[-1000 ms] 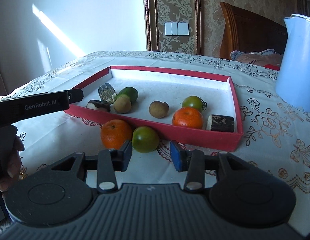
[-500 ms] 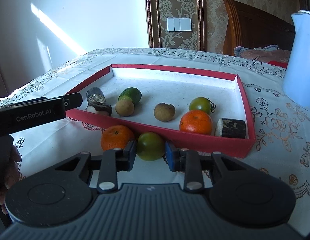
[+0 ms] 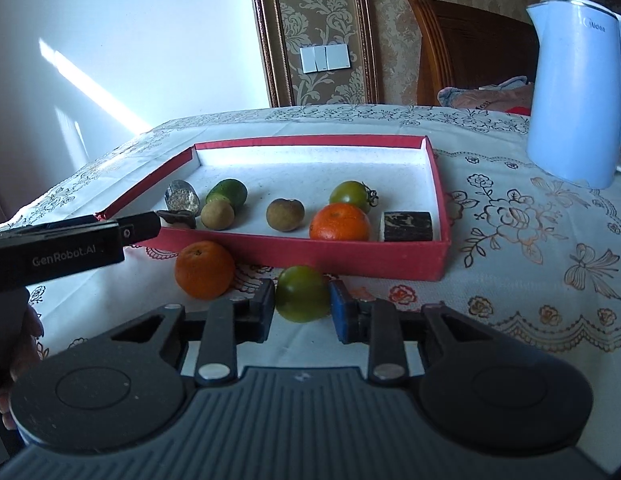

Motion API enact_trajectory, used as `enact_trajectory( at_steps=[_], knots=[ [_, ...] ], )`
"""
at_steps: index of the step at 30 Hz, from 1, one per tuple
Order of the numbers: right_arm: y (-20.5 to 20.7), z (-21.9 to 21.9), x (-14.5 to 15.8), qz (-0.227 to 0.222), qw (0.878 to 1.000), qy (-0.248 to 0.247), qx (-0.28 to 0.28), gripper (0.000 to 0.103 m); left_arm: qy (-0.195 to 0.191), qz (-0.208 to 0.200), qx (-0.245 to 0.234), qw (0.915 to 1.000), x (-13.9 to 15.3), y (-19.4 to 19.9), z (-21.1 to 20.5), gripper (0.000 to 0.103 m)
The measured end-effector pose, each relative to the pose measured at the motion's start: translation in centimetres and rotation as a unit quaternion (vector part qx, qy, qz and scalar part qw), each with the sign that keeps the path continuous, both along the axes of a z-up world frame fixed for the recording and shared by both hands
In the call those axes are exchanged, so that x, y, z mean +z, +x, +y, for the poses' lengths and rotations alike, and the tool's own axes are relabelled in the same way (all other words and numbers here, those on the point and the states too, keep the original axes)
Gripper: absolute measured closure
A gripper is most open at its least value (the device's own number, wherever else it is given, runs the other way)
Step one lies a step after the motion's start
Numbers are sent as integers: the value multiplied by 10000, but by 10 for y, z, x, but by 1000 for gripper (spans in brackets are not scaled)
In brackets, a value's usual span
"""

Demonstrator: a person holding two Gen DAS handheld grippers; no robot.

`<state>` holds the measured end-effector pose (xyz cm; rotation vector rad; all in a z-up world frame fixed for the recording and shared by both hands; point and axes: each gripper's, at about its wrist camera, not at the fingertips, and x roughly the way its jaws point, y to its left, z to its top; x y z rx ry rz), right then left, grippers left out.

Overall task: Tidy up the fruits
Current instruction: 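Withdraw both tools from the tray toward the fruits on the table, then grasp another green citrus with the right tool while the left grasps the orange tangerine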

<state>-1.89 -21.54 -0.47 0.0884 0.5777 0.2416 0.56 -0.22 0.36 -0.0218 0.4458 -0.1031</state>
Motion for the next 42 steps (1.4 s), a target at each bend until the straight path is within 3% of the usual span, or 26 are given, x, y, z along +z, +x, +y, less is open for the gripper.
enact_trajectory(
  at_steps=[8, 15, 31, 42],
  knots=[
    [2, -7, -3, 42, 9998, 126, -141, 75, 324, 122, -504, 9981, -5, -7, -31, 21],
    [2, -10, -4, 64, 9996, 208, -190, 75, 216, 445, -381, 9980, -7, 8, -42, 20],
    [0, -33, -5, 111, 9967, 604, -532, 75, 214, 572, -488, 9969, -11, 14, -50, 20],
    [1, -33, -7, 126, 9964, 642, -535, 74, 89, 519, -917, 9944, -12, 8, -52, 54]
  ],
)
